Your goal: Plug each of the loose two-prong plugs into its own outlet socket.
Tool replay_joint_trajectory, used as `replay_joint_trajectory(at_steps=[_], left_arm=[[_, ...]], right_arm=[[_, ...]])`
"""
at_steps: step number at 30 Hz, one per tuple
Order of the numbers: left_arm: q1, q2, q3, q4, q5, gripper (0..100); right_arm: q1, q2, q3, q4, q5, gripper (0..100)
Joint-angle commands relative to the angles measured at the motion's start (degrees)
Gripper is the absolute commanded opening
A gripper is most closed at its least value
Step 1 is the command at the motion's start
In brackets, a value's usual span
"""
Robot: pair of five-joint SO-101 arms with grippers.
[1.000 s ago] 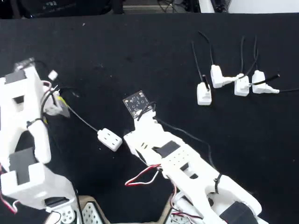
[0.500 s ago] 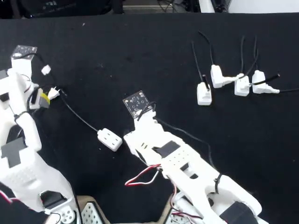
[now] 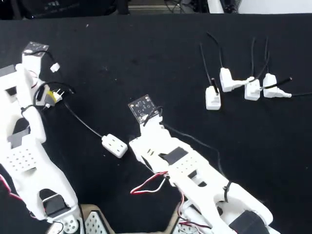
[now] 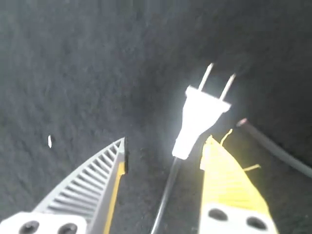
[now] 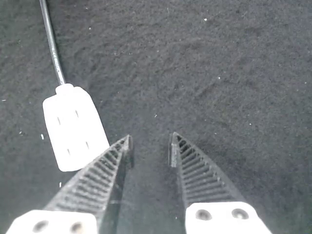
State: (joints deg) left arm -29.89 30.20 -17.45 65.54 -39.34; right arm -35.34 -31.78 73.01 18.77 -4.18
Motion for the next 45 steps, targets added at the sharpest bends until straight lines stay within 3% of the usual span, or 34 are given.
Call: replay_joint_trajectory(at_steps=[1,5,16,21,29,45], left_arm=[[3.2,-0.4,-3.6,-0.8,-0.9,26],[4.0,-0.1,-3.2,-2.9,-4.8,25],[3.4,6.0,-3.6,-11.3,-4.7,25],[3.5,6.4,-3.5,-11.2,-4.8,25],[3.5,5.8,-3.3,-10.9,-4.9,4],[4.2,-9.8,-4.3,19.0,-4.2,3]], right_arm=[[-0.7,-2.7,-0.3,-1.3,-0.4,11.9],[-0.6,-2.6,-0.3,-1.3,-0.4,11.9],[-0.5,-2.6,-0.3,-1.4,-0.4,11.9],[-0.5,-2.6,-0.3,-1.4,-0.4,11.9],[-0.5,-2.6,-0.3,-1.4,-0.4,11.9],[-0.7,-2.7,-0.4,-1.3,-0.4,11.9]])
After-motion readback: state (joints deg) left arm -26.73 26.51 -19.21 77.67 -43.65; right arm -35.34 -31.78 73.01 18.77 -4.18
